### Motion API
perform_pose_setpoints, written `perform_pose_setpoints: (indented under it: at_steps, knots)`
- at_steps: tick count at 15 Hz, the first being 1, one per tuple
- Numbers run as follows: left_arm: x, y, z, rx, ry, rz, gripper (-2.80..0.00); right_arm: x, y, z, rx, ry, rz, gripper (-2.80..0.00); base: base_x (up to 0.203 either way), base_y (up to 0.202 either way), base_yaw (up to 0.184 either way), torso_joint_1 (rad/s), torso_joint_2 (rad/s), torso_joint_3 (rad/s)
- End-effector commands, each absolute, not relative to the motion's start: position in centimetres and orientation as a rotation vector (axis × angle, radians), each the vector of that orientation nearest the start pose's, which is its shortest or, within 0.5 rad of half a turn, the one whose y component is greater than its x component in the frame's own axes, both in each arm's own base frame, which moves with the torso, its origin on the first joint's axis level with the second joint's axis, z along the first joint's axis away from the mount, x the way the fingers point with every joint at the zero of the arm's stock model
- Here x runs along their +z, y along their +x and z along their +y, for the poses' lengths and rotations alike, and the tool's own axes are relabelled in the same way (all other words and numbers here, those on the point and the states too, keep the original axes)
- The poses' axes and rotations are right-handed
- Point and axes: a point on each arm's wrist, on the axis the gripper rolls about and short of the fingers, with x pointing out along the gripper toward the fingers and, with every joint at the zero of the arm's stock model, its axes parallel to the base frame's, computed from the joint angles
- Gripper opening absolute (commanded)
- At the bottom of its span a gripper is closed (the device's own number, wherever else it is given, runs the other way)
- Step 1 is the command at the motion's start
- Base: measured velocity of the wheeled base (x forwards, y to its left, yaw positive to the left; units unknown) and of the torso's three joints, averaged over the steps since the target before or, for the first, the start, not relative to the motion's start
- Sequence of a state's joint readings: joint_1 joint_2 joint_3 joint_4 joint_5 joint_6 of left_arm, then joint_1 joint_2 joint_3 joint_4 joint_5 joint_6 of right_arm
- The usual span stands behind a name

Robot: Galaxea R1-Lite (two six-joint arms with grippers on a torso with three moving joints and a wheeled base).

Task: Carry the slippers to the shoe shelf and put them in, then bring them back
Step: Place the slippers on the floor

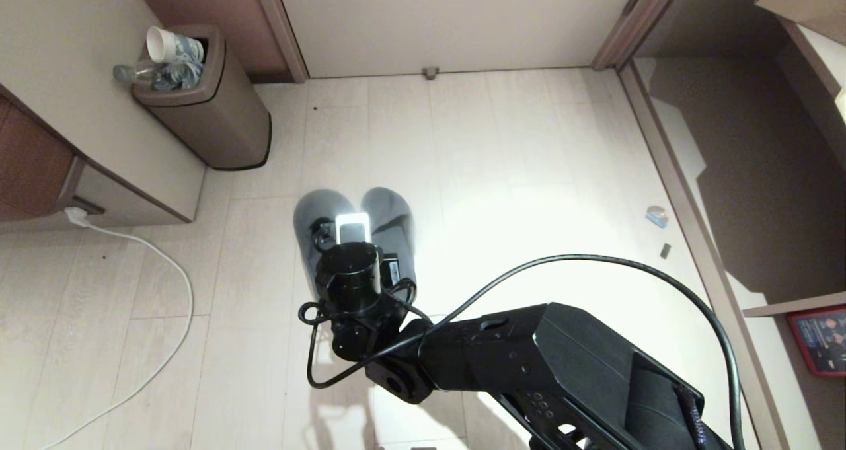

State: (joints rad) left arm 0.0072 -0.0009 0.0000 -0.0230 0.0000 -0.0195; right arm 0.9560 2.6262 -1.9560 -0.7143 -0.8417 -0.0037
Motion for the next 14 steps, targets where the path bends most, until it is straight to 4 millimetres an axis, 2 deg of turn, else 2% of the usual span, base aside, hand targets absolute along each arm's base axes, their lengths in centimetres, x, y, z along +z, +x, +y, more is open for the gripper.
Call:
perform_pose_setpoints:
  at_steps: [1,4,14]
  knots:
    - [7.57,-2.22,-0.02,0.008,-0.020,-0.015,-2.80,10.18,32.49,43.18,0.101,0.037,-0.036,-2.80,0.000,0.000,0.000,0.007,0.00,-0.193]
    - [7.57,-2.22,-0.02,0.008,-0.020,-0.015,-2.80,10.42,32.87,42.86,0.084,0.056,-0.052,-2.80,0.000,0.000,0.000,0.005,0.00,-0.202]
    - [7.57,-2.22,-0.02,0.008,-0.021,-0.015,-2.80,9.44,33.17,42.97,0.083,0.028,-0.063,-2.80,0.000,0.000,0.000,0.003,0.00,-0.197]
